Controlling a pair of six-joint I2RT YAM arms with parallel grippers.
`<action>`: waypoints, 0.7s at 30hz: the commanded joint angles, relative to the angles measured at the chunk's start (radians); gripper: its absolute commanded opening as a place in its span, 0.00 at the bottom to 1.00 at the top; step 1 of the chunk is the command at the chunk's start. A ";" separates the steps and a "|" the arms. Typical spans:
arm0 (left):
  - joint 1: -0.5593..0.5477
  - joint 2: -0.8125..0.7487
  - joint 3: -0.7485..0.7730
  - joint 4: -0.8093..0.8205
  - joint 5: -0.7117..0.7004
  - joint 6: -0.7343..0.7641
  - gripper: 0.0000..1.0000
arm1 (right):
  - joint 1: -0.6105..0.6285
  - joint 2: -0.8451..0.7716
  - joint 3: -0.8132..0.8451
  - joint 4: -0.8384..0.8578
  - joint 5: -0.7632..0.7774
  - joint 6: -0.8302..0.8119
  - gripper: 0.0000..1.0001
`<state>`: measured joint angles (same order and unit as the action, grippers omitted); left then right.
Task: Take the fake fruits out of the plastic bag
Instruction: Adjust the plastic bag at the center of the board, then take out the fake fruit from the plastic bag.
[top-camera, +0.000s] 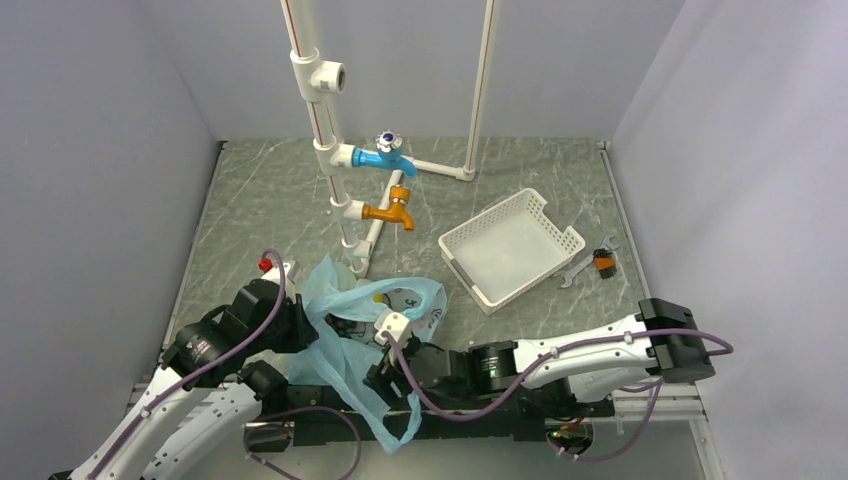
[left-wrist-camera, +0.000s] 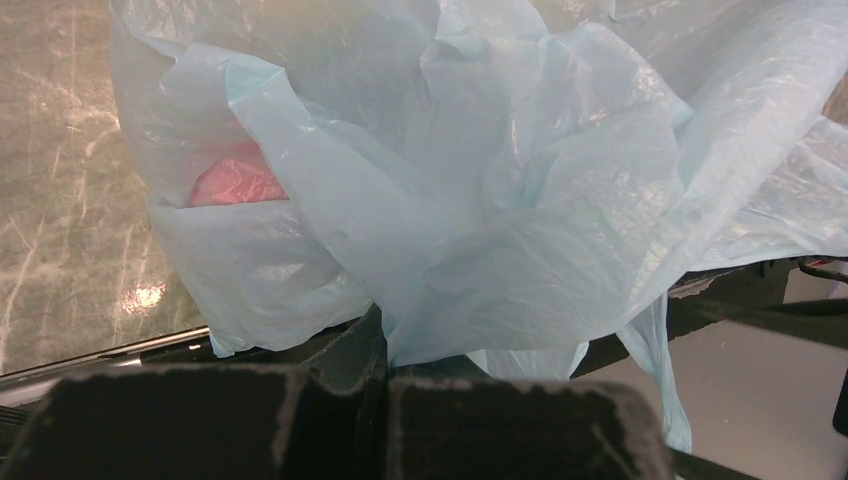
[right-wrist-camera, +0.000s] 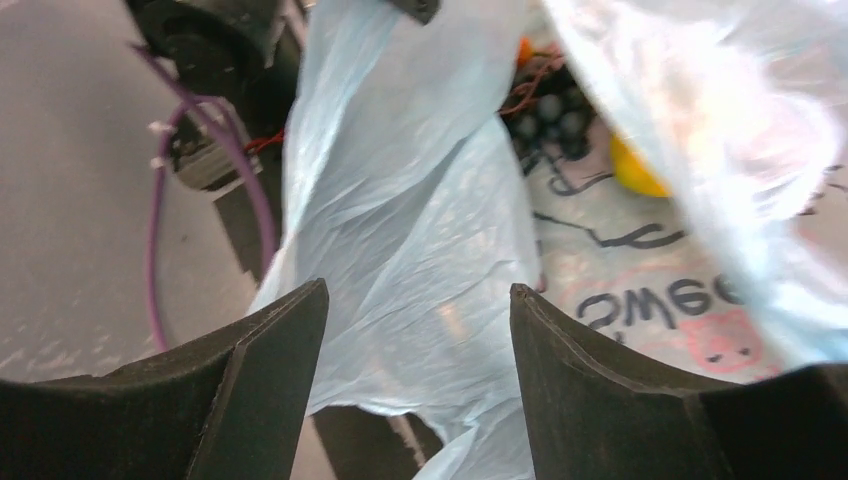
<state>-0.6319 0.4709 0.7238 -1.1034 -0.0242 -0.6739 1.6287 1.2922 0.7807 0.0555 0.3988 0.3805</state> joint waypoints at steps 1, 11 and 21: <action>-0.001 0.002 0.004 0.016 -0.008 -0.004 0.00 | -0.055 0.020 0.029 -0.012 0.129 -0.058 0.70; -0.001 0.005 0.004 0.013 -0.016 -0.010 0.00 | -0.247 0.304 0.238 -0.024 0.077 0.042 0.78; -0.001 0.001 0.006 0.008 -0.022 -0.017 0.00 | -0.289 0.473 0.312 0.020 0.209 0.005 0.88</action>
<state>-0.6319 0.4770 0.7238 -1.1042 -0.0280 -0.6750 1.3598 1.7348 1.0580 0.0135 0.5144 0.4145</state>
